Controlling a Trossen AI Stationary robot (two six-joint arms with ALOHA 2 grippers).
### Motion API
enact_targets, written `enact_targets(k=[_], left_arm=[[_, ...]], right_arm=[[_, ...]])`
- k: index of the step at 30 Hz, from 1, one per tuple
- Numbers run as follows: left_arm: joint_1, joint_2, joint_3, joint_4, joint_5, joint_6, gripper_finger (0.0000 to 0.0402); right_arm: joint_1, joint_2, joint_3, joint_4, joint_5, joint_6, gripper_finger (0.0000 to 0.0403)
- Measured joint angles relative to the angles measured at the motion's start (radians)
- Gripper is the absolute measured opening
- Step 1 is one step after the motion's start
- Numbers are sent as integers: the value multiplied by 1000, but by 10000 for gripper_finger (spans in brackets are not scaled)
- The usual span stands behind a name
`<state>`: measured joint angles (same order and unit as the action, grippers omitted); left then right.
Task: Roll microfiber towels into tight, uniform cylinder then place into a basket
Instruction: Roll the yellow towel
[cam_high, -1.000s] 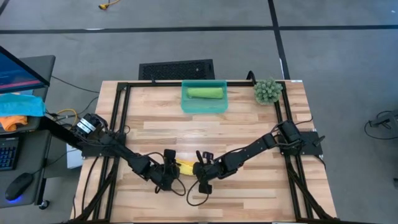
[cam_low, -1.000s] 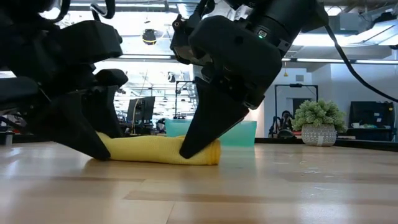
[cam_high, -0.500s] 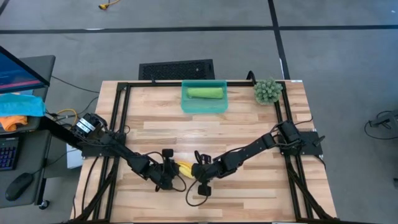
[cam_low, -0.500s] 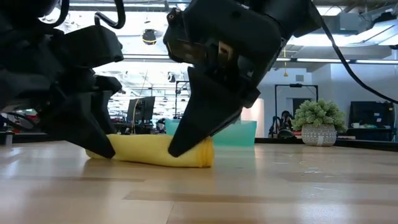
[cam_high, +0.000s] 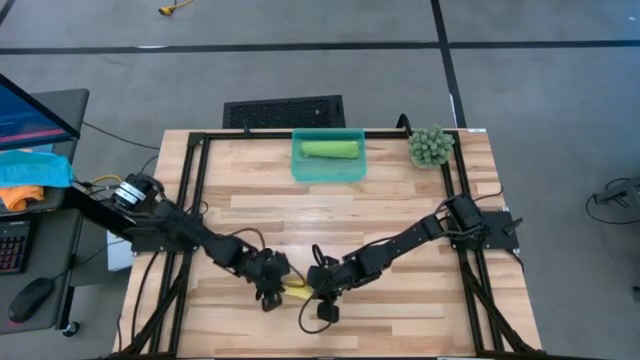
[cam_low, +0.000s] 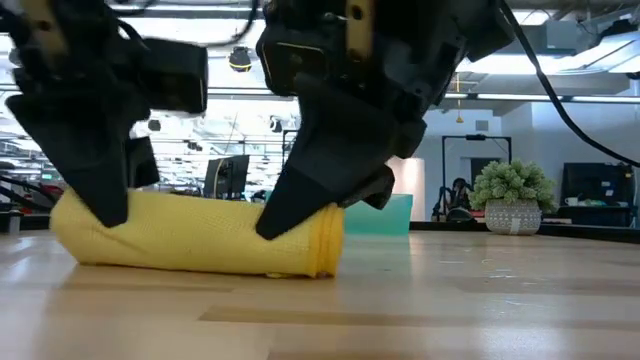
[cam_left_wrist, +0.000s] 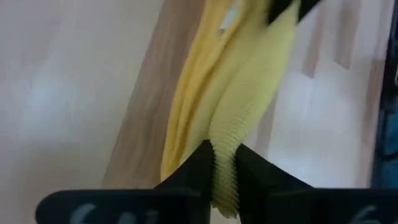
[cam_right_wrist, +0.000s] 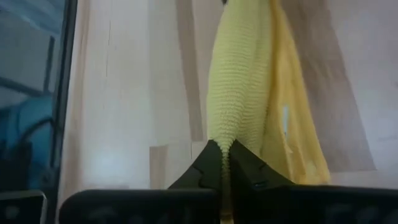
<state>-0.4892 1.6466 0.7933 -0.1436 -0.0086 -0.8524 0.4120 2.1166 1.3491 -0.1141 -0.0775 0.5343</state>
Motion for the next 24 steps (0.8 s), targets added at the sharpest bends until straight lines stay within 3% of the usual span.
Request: enact_targets(k=[5,13,18,24], left_arm=[[76,7,5,-80,172,-124,25],[116,14,5,-106,191,-175,25],[116,36,5,-107,202,-212,23],[115,37,3,-113,204,-212,26]], right_arm=[[-5,0,2,9,-11,108,21],[-10,-1,2,9,3,142,41],[-9,-1,1,42,0,34,54],[-6,-2,0,38,-1,6,101]])
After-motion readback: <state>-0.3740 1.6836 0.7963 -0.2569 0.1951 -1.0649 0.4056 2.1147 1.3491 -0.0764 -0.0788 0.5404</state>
